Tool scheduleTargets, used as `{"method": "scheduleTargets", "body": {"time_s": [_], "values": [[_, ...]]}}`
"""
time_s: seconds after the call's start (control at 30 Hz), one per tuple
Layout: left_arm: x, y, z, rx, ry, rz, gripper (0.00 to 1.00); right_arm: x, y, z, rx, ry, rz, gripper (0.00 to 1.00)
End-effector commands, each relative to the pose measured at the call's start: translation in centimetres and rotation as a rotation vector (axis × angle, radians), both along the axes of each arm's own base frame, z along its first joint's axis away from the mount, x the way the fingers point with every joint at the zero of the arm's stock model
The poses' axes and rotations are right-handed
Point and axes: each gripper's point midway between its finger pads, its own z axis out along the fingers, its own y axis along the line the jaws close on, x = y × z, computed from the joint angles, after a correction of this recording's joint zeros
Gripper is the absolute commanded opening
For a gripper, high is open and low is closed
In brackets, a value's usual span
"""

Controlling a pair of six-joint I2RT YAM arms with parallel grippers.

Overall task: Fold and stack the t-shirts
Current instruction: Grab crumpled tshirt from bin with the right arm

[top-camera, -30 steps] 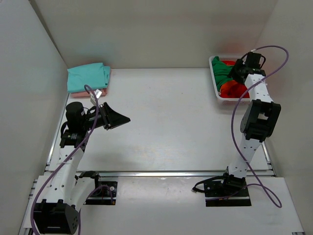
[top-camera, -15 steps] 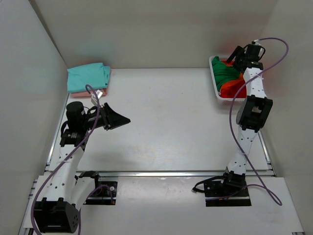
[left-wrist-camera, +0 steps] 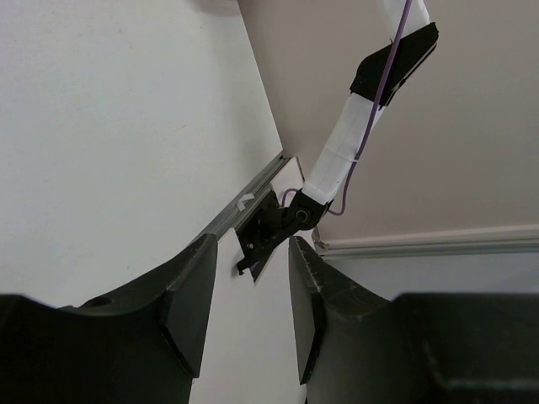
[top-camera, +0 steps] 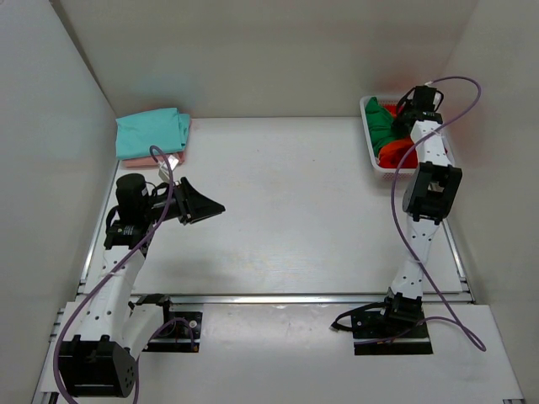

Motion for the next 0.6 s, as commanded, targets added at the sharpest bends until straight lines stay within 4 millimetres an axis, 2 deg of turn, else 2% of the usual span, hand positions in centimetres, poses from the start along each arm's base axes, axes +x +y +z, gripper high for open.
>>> {"method": "scheduleTargets", "body": {"time_s": [0.0,0.1,0.13,0.2,0.23,0.27,0.33,0.4,0.47,0.57], "values": [[-0.4,-0.1,1.3,-0.017,-0.055,-0.015,0.50,0.8,-0.2,13.6,-0.134,-0.260,-0.013,0.00],[-0.2,-0.1,2.0,-0.034,-0.095,-0.012,0.50,-0.7,0.0,23.3,-0.206,-0.451,-0.024,0.00],[-0.3,-0.2,1.9,-0.047,-0.077,-0.010,0.49,-1.1,0.0,25.6,-0.219,-0.508,-0.030,0.00],[-0.3,-0.3,2.4,-0.069,-0.104,-0.008,0.49,-3.7,0.1,31.4,-0.256,-0.628,-0.034,0.00],[-0.4,-0.2,2.5,-0.086,-0.092,0.004,0.49,-4.2,0.5,33.1,-0.258,-0.680,-0.014,0.00],[-0.6,-0.3,2.6,-0.100,-0.085,0.005,0.49,-5.8,0.6,36.4,-0.263,-0.767,-0.017,0.00],[-0.6,-0.5,2.9,-0.109,-0.110,0.011,0.48,-8.6,1.5,40.1,-0.264,-0.865,0.039,0.00],[-0.9,-0.6,3.3,-0.123,-0.114,0.025,0.48,-10.5,2.7,43.1,-0.283,-0.942,0.102,0.00],[-1.1,-0.6,3.6,-0.138,-0.127,0.038,0.48,-12.5,4.2,45.5,-0.302,-0.985,0.152,0.01],[-1.3,-0.2,4.2,-0.145,-0.140,0.082,0.48,-14.8,7.5,47.3,-0.236,-1.048,0.246,0.00]]}}
